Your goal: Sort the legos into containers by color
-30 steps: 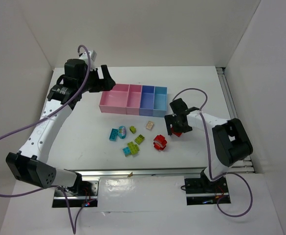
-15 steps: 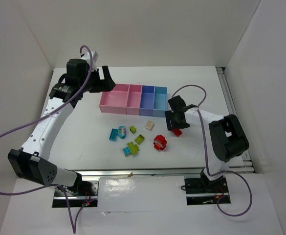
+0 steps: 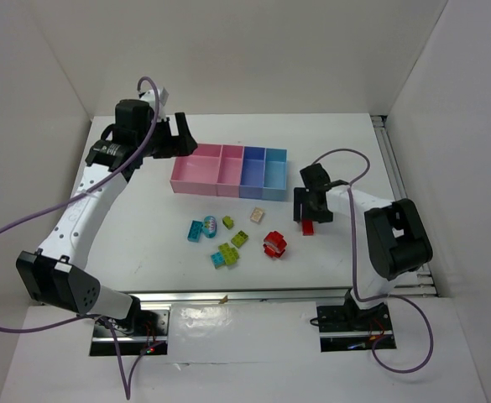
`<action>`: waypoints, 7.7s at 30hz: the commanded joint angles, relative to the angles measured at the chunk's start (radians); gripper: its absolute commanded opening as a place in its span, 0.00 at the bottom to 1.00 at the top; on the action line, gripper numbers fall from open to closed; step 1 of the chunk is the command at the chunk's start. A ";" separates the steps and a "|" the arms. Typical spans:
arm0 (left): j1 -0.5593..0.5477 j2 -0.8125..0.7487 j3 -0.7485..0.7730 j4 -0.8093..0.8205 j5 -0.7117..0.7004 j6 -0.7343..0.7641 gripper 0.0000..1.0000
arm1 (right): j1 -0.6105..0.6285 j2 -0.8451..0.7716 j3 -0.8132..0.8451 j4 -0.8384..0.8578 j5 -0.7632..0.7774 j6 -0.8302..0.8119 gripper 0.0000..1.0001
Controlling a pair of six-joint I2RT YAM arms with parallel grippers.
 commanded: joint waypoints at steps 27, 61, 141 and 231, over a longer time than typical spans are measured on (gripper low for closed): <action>0.004 0.077 -0.089 -0.156 0.039 -0.030 0.99 | 0.095 0.104 0.625 -0.098 0.012 0.087 0.32; -0.075 0.053 -0.190 -0.113 -0.022 -0.051 0.99 | 0.124 0.061 0.603 -0.126 0.087 0.068 0.64; -0.085 0.073 -0.153 -0.055 0.050 -0.011 0.99 | 0.419 -0.284 0.265 -0.264 -0.112 0.081 0.24; -0.267 0.439 0.192 -0.004 1.216 0.398 0.95 | -0.113 -0.332 0.224 -0.067 -1.306 -0.059 0.18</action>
